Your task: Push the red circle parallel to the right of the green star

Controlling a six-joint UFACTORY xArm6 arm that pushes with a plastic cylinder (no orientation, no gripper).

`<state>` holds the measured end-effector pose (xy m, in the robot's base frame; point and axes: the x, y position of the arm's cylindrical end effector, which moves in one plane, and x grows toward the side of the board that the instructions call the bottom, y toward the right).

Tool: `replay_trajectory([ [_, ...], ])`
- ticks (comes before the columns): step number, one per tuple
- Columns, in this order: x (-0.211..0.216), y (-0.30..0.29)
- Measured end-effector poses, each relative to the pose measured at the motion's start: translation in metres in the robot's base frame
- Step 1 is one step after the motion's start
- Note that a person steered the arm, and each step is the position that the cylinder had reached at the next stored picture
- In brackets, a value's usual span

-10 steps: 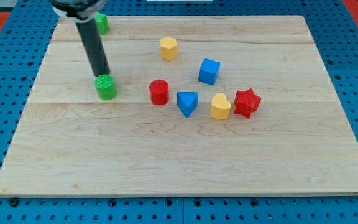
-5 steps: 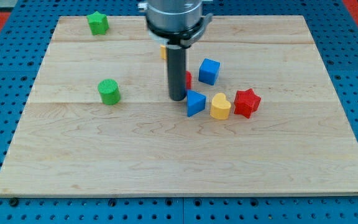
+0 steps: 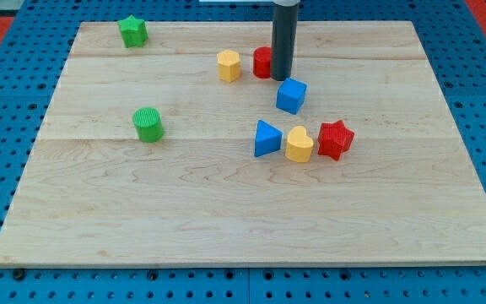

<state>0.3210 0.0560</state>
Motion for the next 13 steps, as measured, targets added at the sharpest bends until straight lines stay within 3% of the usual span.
replay_trajectory([
  [4, -0.001, -0.006],
  [5, -0.009, -0.033],
  [7, -0.065, -0.04],
  [8, -0.042, -0.048],
  [9, -0.06, -0.085],
  [10, -0.083, -0.087],
  [13, -0.095, -0.039],
])
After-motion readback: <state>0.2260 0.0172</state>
